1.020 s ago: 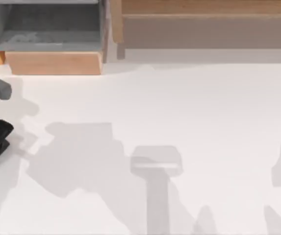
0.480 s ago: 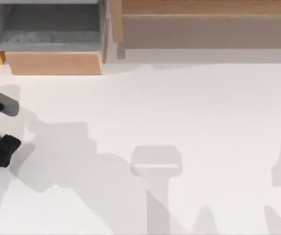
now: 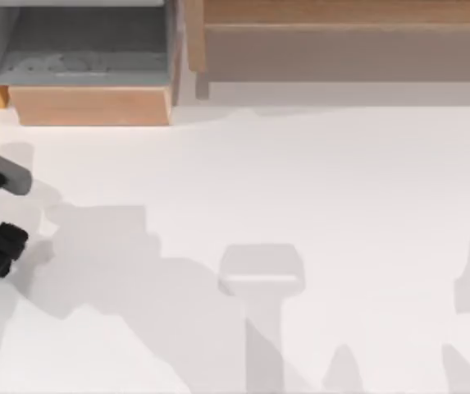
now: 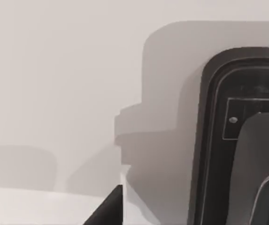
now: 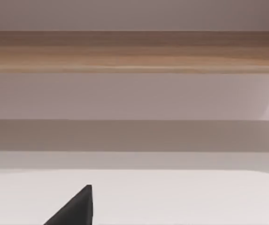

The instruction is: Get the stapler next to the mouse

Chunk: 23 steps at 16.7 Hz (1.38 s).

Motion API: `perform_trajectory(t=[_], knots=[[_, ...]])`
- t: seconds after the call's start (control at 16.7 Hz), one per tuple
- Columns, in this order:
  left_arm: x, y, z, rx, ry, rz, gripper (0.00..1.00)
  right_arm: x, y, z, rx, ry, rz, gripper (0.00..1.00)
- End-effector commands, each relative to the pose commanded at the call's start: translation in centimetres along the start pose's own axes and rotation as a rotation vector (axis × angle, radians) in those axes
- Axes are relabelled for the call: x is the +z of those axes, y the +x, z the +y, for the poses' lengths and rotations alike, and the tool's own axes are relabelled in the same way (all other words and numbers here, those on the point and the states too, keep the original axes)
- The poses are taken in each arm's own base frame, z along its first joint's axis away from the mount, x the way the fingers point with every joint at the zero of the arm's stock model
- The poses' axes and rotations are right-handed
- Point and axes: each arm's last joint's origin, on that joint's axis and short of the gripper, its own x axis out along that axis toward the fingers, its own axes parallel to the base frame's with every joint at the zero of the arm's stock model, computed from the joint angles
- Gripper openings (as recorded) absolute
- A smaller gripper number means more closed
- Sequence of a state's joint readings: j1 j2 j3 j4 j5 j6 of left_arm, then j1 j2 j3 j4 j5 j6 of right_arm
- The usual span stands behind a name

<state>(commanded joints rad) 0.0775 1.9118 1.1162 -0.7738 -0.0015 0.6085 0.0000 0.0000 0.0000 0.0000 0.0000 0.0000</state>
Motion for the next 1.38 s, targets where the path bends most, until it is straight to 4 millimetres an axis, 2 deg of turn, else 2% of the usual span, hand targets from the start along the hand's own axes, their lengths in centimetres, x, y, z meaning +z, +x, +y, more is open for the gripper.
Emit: perform_trajectory(t=[0.48, 1.08, 1.38], knots=[[0.0, 0.0, 0.0, 0.000, 0.000, 0.000, 0.02, 0.0, 0.0, 0.0, 0.000, 0.000, 0.000, 1.00], [0.1, -0.2, 0.0, 0.001, 0.002, -0.004, 0.00, 0.0, 0.0, 0.0, 0.000, 0.000, 0.000, 1.00], [0.0, -2.6, -0.1, -0.004, 0.002, 0.004, 0.00, 0.0, 0.0, 0.0, 0.000, 0.000, 0.000, 1.00]])
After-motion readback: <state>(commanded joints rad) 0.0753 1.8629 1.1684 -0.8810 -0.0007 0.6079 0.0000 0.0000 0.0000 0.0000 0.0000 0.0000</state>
